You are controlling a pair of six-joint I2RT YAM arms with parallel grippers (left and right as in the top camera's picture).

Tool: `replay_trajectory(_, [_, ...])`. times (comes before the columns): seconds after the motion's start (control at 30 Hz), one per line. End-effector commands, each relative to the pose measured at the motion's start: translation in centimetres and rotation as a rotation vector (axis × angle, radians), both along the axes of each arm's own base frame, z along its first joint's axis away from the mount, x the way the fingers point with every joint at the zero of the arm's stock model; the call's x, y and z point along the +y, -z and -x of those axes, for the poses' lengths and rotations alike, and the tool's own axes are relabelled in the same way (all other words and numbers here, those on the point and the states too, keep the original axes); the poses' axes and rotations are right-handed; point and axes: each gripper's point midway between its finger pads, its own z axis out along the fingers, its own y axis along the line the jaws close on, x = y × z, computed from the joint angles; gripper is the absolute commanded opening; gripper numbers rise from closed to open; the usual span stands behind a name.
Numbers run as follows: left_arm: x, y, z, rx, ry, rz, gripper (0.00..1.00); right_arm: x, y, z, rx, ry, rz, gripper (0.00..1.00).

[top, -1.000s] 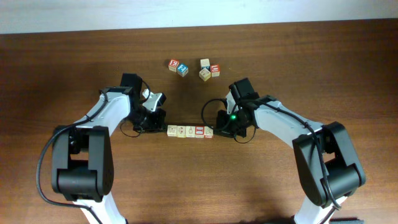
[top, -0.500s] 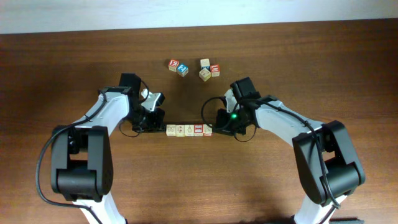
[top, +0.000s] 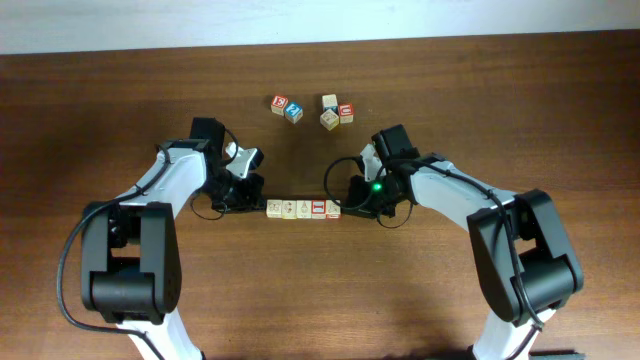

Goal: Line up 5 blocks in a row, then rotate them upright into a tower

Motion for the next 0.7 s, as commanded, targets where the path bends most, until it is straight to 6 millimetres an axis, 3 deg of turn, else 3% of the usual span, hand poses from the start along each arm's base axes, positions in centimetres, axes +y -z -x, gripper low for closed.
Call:
replay_trajectory(0.0, [-2.2,-0.4,0.8,0.027,0.026,0.092,0.00,1.7,-0.2,1.0,0.025,-0.040,-0.051,0.05])
replay_trajectory(0.13, [-2.3,-0.4,0.9,0.028,0.027,0.094,0.00,3.3,-1.7,1.2,-0.027,-0.135,-0.168,0.05])
replay_trajectory(0.5, [-3.1,-1.0,0.7,0.026,0.022,0.156,0.00,3.5,-2.0,1.4,-0.024,-0.145,-0.189,0.04])
replay_trajectory(0.67, [-3.2,-0.2,1.3,0.045,-0.002,0.166,0.00,3.6,-2.0,1.4,-0.022,-0.146,-0.193,0.05])
